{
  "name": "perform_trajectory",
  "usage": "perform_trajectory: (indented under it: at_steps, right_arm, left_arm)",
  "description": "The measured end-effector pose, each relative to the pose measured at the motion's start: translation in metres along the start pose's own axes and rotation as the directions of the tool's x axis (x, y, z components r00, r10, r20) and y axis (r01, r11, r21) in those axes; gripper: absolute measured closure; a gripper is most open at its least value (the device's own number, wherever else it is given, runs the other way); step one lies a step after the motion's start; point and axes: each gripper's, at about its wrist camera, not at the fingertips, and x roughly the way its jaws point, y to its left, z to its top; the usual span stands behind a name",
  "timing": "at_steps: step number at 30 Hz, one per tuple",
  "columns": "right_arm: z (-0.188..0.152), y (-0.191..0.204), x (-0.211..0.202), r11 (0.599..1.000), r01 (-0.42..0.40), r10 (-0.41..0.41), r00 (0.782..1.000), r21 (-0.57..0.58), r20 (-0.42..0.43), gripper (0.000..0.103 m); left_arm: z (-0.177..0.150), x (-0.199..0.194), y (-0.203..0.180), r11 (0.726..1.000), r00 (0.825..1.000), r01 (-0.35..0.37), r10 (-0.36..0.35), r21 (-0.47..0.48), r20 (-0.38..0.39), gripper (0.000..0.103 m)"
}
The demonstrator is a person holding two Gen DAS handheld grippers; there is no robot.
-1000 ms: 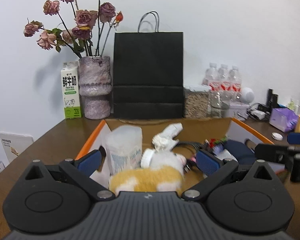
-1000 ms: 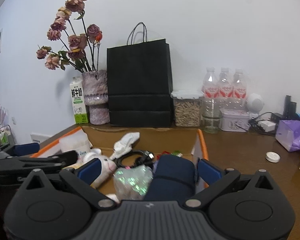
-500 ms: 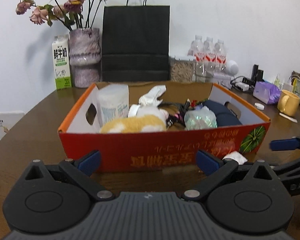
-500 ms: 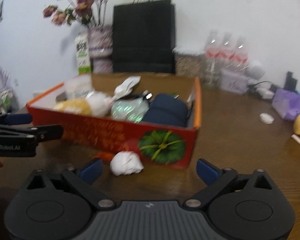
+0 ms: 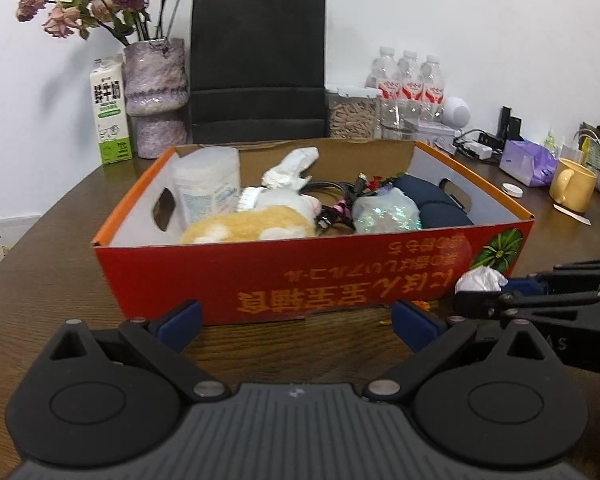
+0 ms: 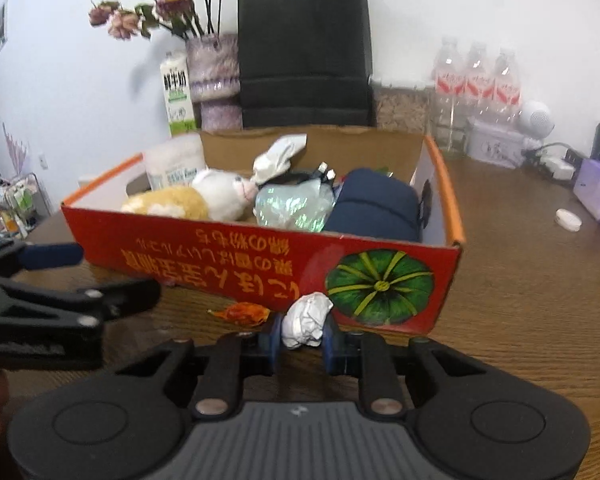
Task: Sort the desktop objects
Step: 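Grasp the white crumpled tissue on the desk with the right tool, then grasp the small orange item on the desk with the left tool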
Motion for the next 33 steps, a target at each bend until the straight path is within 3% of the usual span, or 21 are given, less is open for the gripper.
perform_trajectory:
  at_steps: [10, 20, 33]
  right_arm:
    - [-0.006, -0.032, -0.024, 1.0, 0.019, -0.02, 0.999, 0.021, 0.043, 0.083]
    - [-0.01, -0.062, -0.025, 0.998, 0.038, -0.041, 0.997, 0.041, 0.065, 0.083]
    - [-0.014, -0.064, -0.025, 0.999, 0.007, -0.01, 0.997, 0.043, 0.072, 0.083]
  left_arm:
    - [0.005, 0.017, -0.041, 1.0, 0.999, 0.002, -0.002, 0.001, -0.048, 0.002]
    - [0.006, 0.04, -0.065, 0.998, 0.993, -0.05, 0.046, -0.036, -0.112, 0.022]
    - [0.005, 0.047, -0.074, 0.996, 0.99, -0.089, 0.084, -0.033, -0.117, 0.029]
